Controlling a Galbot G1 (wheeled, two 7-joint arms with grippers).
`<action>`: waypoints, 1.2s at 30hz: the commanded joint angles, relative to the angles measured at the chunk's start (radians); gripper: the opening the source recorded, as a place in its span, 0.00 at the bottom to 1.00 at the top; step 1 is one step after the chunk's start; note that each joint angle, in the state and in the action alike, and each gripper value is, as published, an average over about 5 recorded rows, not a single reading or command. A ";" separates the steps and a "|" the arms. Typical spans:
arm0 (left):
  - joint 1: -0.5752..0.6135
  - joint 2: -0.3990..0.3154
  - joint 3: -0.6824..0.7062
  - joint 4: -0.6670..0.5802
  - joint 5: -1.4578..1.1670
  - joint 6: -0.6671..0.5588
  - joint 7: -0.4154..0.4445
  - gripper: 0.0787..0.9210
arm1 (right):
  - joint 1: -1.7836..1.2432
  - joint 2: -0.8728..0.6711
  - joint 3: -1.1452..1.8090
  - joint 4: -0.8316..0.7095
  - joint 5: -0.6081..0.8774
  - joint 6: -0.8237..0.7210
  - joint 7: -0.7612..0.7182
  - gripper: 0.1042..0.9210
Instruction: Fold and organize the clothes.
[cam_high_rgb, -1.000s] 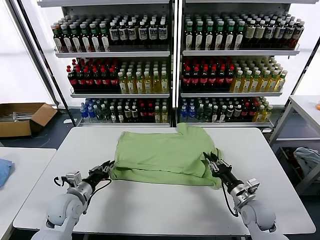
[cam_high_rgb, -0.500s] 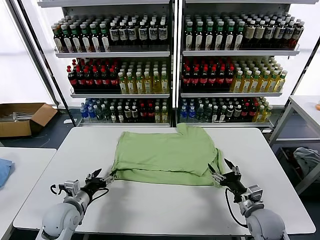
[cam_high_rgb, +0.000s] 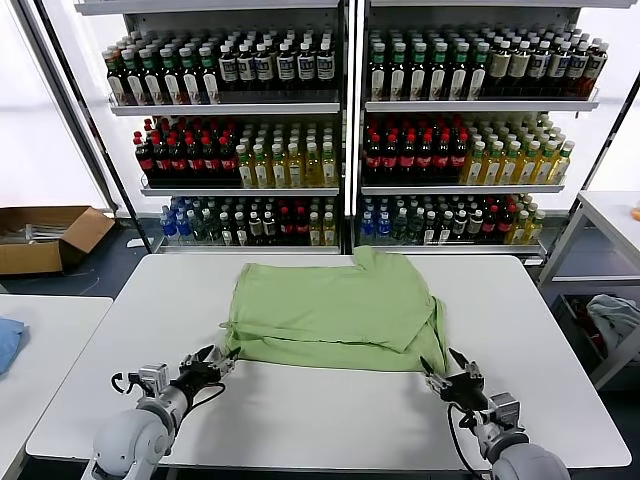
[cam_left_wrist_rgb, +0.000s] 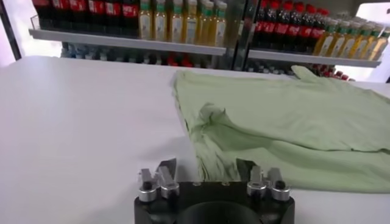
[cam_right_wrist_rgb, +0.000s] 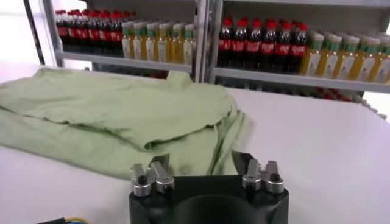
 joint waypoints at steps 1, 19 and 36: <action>-0.004 0.003 0.006 0.010 -0.017 0.004 0.005 0.50 | -0.015 -0.003 -0.016 -0.009 0.001 -0.031 0.021 0.43; 0.211 0.024 -0.087 -0.139 -0.010 0.009 0.075 0.03 | -0.165 -0.063 0.042 0.154 0.084 -0.032 -0.002 0.02; 0.667 -0.043 -0.272 -0.415 0.066 0.007 0.067 0.02 | -0.545 -0.030 0.117 0.398 -0.008 -0.031 0.003 0.02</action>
